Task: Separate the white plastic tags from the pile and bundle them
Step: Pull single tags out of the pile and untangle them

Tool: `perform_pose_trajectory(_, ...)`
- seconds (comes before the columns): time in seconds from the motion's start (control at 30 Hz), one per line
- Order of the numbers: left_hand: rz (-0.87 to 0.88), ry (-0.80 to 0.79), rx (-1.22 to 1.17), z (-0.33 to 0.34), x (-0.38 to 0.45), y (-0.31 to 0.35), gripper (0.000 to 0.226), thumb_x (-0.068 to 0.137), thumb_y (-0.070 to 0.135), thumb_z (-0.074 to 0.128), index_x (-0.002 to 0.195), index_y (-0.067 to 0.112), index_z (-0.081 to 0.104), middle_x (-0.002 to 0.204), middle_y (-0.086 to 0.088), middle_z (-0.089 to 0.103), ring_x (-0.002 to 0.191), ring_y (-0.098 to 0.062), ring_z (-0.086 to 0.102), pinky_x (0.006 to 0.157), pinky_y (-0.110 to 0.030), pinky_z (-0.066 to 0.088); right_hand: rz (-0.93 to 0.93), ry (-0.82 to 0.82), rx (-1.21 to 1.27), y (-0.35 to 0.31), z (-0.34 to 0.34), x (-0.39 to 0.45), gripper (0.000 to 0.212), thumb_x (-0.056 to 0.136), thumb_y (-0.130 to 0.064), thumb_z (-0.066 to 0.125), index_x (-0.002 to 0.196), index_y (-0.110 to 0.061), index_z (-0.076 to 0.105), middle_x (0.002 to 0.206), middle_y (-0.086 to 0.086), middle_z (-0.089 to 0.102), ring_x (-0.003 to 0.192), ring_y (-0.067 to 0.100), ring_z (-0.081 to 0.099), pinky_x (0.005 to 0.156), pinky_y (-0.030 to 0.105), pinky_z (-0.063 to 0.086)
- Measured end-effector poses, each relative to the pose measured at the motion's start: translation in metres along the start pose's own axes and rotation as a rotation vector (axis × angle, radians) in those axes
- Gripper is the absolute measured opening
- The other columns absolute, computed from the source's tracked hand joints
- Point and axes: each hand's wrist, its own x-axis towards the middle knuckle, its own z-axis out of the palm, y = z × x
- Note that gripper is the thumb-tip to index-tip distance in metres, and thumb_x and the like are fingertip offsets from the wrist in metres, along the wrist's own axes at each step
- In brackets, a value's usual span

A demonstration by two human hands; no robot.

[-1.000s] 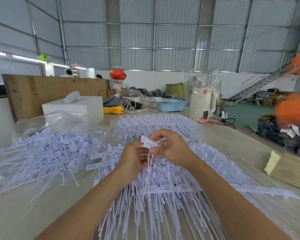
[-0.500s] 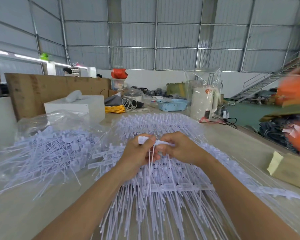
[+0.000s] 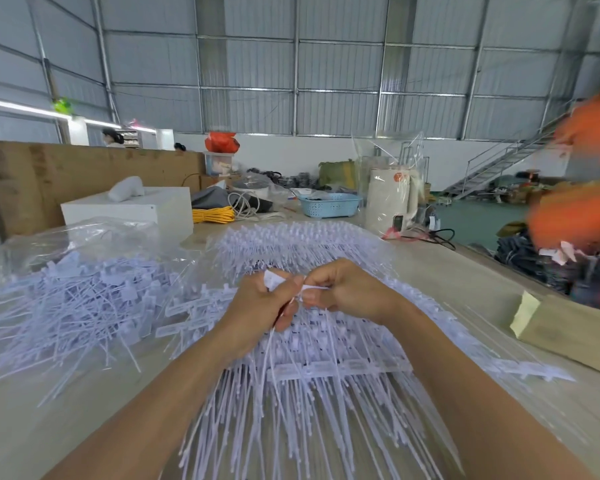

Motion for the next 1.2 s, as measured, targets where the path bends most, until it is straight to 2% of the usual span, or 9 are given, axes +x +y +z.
perform_pose_trajectory(0.17, -0.137, -0.127, -0.237, -0.001, -0.005, 0.010, 0.020, 0.084, 0.018, 0.058, 0.068, 0.008, 0.052, 0.041, 0.003, 0.035, 0.030, -0.008, 0.027, 0.035, -0.015, 0.025, 0.007, -0.079, -0.012, -0.003, -0.008, -0.003, 0.032, 0.089, 0.000, 0.059, 0.064, -0.020, 0.063, 0.048, -0.015, 0.052, 0.048, -0.004, 0.044, 0.053, 0.012, 0.036)
perform_pose_trajectory(0.33, -0.147, -0.088, -0.519, -0.002, -0.001, 0.020, 0.016, 0.077, 0.024, 0.056, 0.073, 0.010, 0.048, 0.041, 0.002, 0.035, 0.028, -0.007, 0.029, 0.032, -0.014, 0.026, -0.057, 0.225, 0.264, 0.011, -0.031, -0.011, 0.032, 0.091, -0.004, 0.056, 0.061, -0.014, 0.060, 0.057, -0.008, 0.049, 0.048, 0.001, 0.040, 0.050, 0.013, 0.032)
perform_pose_trajectory(0.43, -0.148, 0.016, -0.521, -0.002, 0.001, 0.015, 0.016, 0.086, 0.023, 0.055, 0.081, 0.008, 0.053, 0.047, -0.002, 0.047, 0.034, -0.009, 0.039, 0.034, -0.015, 0.034, -0.022, 0.310, 0.397, 0.017, -0.034, -0.010, 0.018, 0.092, -0.004, 0.054, 0.078, -0.008, 0.064, 0.070, 0.003, 0.052, 0.055, 0.007, 0.040, 0.051, 0.014, 0.033)
perform_pose_trajectory(0.53, -0.230, 0.104, -0.494, -0.004, 0.003, 0.012, 0.026, 0.097, 0.026, 0.046, 0.091, 0.006, 0.061, 0.054, -0.005, 0.057, 0.039, -0.013, 0.050, 0.038, -0.017, 0.043, 0.002, 0.222, 0.482, 0.015, -0.025, -0.006, 0.027, 0.087, 0.012, 0.046, 0.088, -0.006, 0.067, 0.090, 0.012, 0.058, 0.061, 0.014, 0.040, 0.056, 0.018, 0.033)
perform_pose_trajectory(0.63, -0.284, 0.129, -0.435, -0.002, 0.002, 0.009, 0.033, 0.098, 0.032, 0.044, 0.091, 0.007, 0.064, 0.056, -0.006, 0.062, 0.041, -0.013, 0.055, 0.040, -0.018, 0.046, -0.052, 0.146, 0.448, 0.005, -0.012, -0.003, 0.034, 0.085, 0.017, 0.046, 0.099, -0.006, 0.066, 0.090, 0.007, 0.064, 0.067, 0.011, 0.055, 0.061, 0.017, 0.043)
perform_pose_trajectory(0.8, -0.248, 0.000, -0.347, 0.000, 0.000, 0.009, 0.049, 0.074, 0.057, 0.057, 0.088, 0.012, 0.065, 0.061, -0.004, 0.058, 0.046, -0.014, 0.049, 0.045, -0.025, 0.043, -0.113, 0.186, 0.266, -0.007, 0.011, 0.003, 0.022, 0.083, 0.011, 0.061, 0.095, -0.007, 0.067, 0.093, 0.011, 0.064, 0.074, 0.015, 0.066, 0.072, 0.023, 0.055)
perform_pose_trajectory(1.0, -0.112, 0.121, -0.243, 0.000, 0.001, 0.002, 0.012, 0.090, 0.022, 0.060, 0.082, 0.013, 0.057, 0.055, -0.003, 0.051, 0.045, -0.014, 0.047, 0.042, -0.024, 0.039, -0.084, 0.238, 0.223, -0.004, 0.017, 0.008, 0.022, 0.077, 0.000, 0.072, 0.089, -0.017, 0.065, 0.090, 0.007, 0.053, 0.076, 0.020, 0.060, 0.075, 0.031, 0.057)
perform_pose_trajectory(1.1, -0.062, 0.150, -0.230, -0.001, 0.003, 0.002, 0.010, 0.094, 0.017, 0.056, 0.084, 0.013, 0.055, 0.050, 0.001, 0.052, 0.041, -0.011, 0.046, 0.041, -0.021, 0.039, -0.048, 0.237, 0.131, -0.001, 0.017, 0.008, 0.007, 0.085, -0.012, 0.067, 0.080, -0.013, 0.062, 0.072, 0.007, 0.059, 0.062, 0.017, 0.057, 0.064, 0.032, 0.049)
perform_pose_trajectory(1.2, -0.053, 0.158, -0.216, -0.001, 0.003, 0.002, 0.012, 0.095, 0.017, 0.054, 0.085, 0.013, 0.057, 0.052, 0.001, 0.053, 0.042, -0.010, 0.047, 0.041, -0.020, 0.040, -0.020, 0.197, 0.075, 0.001, 0.015, 0.006, 0.017, 0.089, -0.017, 0.064, 0.075, -0.009, 0.062, 0.054, 0.001, 0.057, 0.049, 0.012, 0.053, 0.054, 0.024, 0.044)
